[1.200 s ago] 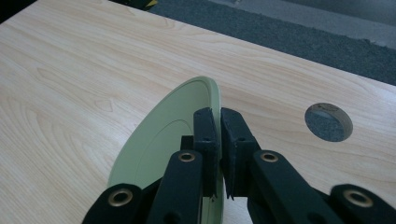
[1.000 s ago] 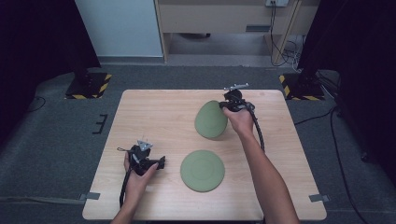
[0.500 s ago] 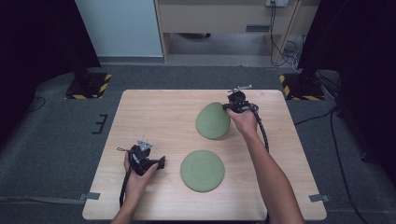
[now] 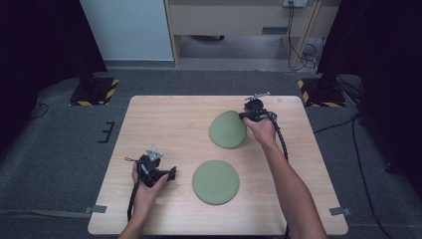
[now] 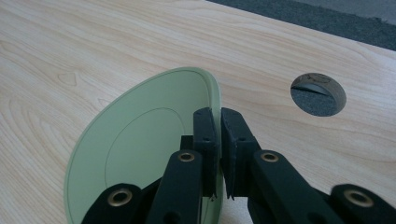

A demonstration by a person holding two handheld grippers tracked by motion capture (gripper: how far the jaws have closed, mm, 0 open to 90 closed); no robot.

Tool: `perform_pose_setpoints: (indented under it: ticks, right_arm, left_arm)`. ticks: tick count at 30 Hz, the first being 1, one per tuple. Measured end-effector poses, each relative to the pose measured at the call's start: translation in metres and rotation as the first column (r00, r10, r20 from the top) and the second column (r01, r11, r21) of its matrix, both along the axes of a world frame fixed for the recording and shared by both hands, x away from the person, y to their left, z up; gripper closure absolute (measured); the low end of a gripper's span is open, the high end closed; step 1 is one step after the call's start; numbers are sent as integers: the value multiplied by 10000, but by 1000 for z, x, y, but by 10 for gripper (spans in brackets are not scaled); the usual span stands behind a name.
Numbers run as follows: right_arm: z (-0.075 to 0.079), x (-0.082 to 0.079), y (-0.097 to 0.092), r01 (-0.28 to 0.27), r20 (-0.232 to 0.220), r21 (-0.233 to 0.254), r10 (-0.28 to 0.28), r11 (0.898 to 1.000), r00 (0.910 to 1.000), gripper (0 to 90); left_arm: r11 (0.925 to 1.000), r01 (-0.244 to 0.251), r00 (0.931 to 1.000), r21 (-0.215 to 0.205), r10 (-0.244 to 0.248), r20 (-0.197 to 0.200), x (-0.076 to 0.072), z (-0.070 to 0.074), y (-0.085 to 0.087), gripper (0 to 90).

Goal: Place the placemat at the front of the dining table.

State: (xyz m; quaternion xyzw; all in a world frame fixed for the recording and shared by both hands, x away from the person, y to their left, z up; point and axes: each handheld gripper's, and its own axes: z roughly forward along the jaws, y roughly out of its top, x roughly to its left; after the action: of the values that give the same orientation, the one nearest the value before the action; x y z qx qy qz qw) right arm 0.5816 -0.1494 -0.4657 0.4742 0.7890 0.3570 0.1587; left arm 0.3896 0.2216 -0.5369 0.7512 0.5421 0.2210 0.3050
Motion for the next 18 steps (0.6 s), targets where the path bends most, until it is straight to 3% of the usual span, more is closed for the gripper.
perform_pose_setpoints:
  ticks: [18]
  right_arm:
    - [-13,4,-12,46,-146,31,-46,10000,9999,851]
  left_arm:
    - [10000,-16,10000,-4,16,1,0,0,0,0]
